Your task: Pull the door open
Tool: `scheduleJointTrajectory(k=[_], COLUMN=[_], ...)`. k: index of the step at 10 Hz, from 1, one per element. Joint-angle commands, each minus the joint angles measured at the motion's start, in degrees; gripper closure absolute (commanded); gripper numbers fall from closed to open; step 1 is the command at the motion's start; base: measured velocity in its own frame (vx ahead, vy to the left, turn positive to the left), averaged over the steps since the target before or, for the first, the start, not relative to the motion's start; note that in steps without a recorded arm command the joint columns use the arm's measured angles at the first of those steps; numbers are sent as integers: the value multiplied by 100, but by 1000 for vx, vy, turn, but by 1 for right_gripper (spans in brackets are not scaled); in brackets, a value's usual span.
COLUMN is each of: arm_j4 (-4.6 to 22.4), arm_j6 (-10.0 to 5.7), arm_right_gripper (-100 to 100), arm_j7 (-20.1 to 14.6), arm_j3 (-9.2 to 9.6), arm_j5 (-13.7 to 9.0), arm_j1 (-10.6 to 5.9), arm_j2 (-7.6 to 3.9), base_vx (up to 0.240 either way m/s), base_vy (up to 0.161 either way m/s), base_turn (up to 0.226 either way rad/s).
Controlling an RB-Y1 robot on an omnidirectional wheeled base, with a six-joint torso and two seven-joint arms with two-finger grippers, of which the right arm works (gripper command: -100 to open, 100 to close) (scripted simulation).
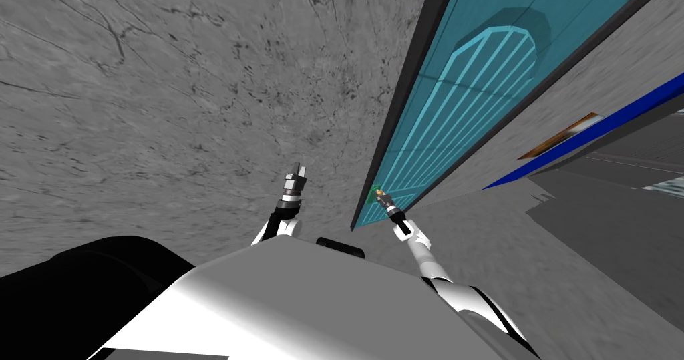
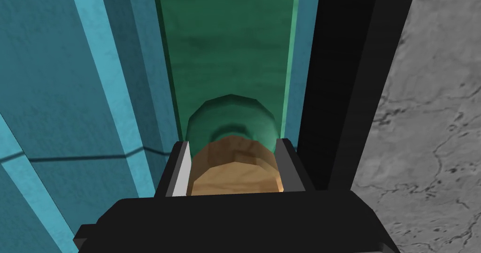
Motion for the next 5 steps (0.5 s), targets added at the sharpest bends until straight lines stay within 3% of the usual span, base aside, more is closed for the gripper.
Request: scheduleJointTrajectory(k=[1, 4, 5], arm_j4=[1, 1, 5], arm_j6=[-4, -4, 26], arm_right_gripper=[100, 100, 100], arm_j7=[-2, -2, -178], arm_j3=[0, 0, 10], arm_j5=[-1, -1, -142], arm_j1=[8, 8, 12], arm_j2=[0, 0, 8], base_vx=[-22, -4, -28], base_vy=[-11, -2, -54], base_turn=[3, -1, 115])
